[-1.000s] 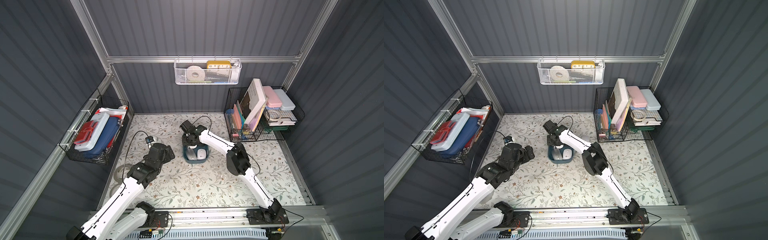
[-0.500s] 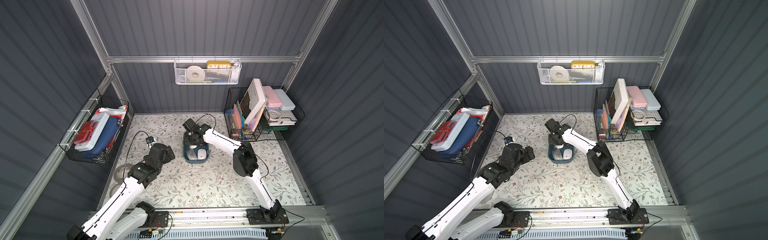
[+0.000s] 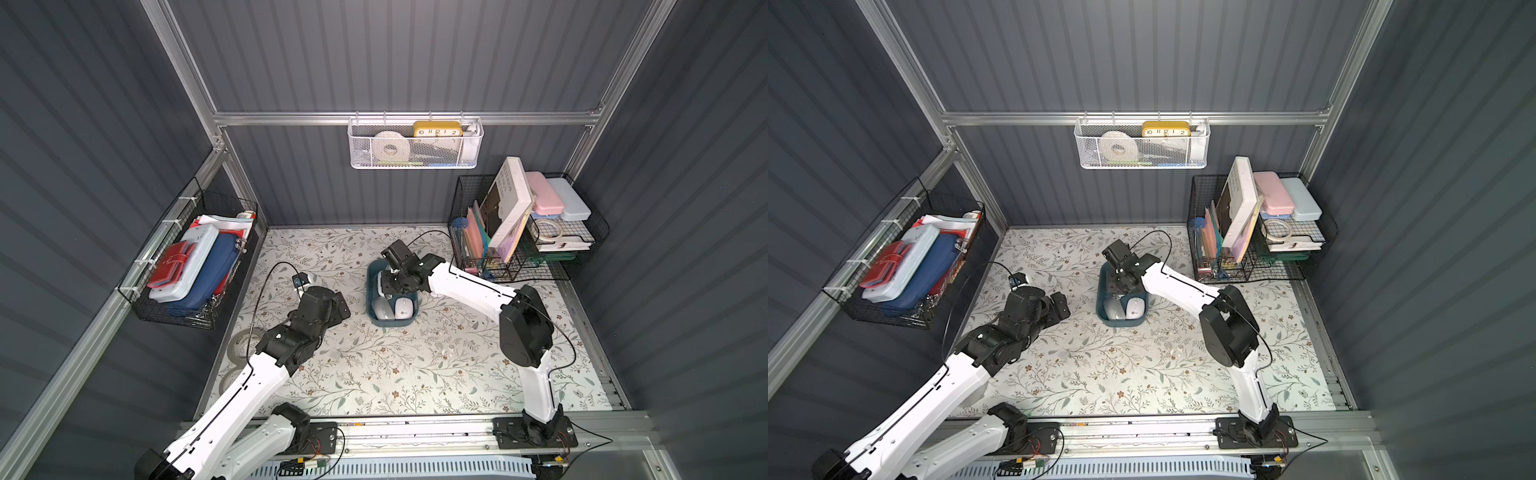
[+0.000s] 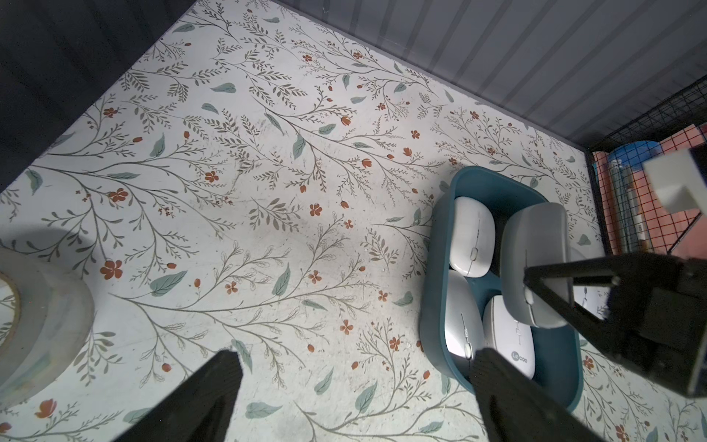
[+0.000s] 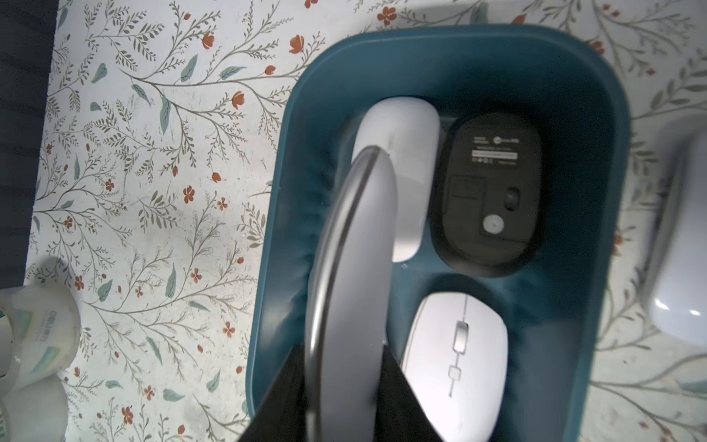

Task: Take out the mouse from the storage box
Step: Pick up the mouse from the storage box, then place the mouse at the center of the board.

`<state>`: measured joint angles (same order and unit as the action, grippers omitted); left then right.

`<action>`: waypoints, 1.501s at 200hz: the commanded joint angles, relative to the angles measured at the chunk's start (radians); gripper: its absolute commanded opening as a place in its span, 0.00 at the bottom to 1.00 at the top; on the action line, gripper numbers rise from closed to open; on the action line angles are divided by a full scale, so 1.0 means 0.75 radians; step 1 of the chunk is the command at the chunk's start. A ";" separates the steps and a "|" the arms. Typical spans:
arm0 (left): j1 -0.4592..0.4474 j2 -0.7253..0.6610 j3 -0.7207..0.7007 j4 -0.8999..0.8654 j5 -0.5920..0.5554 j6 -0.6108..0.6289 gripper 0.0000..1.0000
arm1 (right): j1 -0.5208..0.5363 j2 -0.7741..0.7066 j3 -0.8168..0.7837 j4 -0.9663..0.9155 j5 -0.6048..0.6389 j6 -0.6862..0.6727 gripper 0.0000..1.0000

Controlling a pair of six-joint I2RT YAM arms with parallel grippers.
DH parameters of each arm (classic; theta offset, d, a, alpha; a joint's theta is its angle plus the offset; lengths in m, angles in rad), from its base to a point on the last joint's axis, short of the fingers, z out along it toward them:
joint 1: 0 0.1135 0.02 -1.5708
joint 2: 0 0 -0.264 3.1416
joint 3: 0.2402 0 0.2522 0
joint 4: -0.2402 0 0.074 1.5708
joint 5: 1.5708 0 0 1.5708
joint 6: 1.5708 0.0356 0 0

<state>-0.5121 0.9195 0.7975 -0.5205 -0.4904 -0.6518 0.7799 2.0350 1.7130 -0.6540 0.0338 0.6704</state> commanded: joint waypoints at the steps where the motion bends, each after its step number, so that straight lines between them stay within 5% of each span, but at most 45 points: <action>1: 0.000 0.005 -0.015 -0.004 0.014 -0.004 0.99 | -0.005 -0.127 -0.097 0.110 0.002 0.035 0.21; 173: 0.000 0.027 0.030 -0.018 0.010 0.013 0.99 | -0.151 -0.832 -1.077 0.409 -0.140 0.179 0.22; 300: 0.000 0.077 0.057 -0.008 0.024 0.015 0.99 | -0.315 -0.655 -1.271 0.740 -0.352 0.166 0.21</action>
<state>-0.5121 0.9791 0.8200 -0.5175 -0.4721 -0.6510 0.5671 1.5139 0.7700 -0.1810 -0.1848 0.8078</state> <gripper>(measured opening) 0.993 0.285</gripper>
